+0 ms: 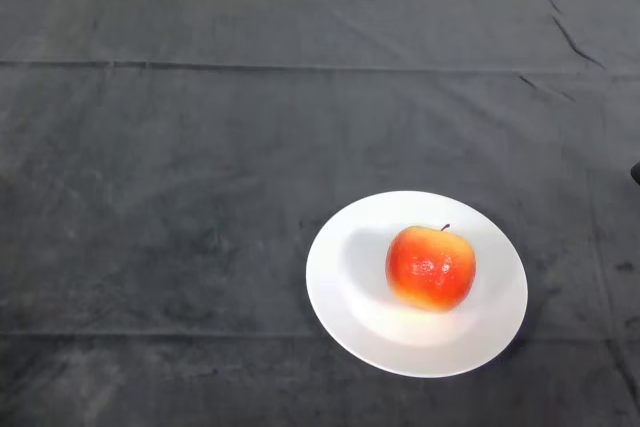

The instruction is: Move the apple to the plate

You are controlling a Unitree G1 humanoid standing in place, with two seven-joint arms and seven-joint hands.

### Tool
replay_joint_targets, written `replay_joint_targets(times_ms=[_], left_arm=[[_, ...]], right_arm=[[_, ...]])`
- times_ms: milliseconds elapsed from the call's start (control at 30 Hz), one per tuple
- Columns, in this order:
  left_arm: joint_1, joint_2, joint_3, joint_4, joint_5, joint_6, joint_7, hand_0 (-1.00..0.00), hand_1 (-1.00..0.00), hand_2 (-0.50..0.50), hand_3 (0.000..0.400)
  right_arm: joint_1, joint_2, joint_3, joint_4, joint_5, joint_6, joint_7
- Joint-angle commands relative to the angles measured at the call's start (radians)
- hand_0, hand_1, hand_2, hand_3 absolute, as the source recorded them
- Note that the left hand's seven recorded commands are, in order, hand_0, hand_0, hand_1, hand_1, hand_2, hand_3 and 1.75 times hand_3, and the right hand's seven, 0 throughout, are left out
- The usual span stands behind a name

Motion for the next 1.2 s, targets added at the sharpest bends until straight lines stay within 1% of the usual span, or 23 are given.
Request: replay_joint_targets(times_ms=[33,600,1200], left_arm=[[-0.006,0.015,0.03,0.026,0.033,0.002,0.017,0.0,0.0,0.0,0.0],[-0.013,0.003,0.032,0.013,0.043,0.016,-0.002,0.0,0.0,0.0,0.0],[-0.019,-0.004,0.038,0.016,0.052,0.016,-0.021,0.0,0.0,0.0,0.0]], right_arm=[[-0.028,-0.044,-0.017,0.0,-0.0021,0.012,-0.0045],[-0.028,-0.045,-0.0169,0.001,-0.0022,0.012,-0.004],[-0.028,-0.045,-0.0168,0.001,-0.0023,0.012,-0.0039]])
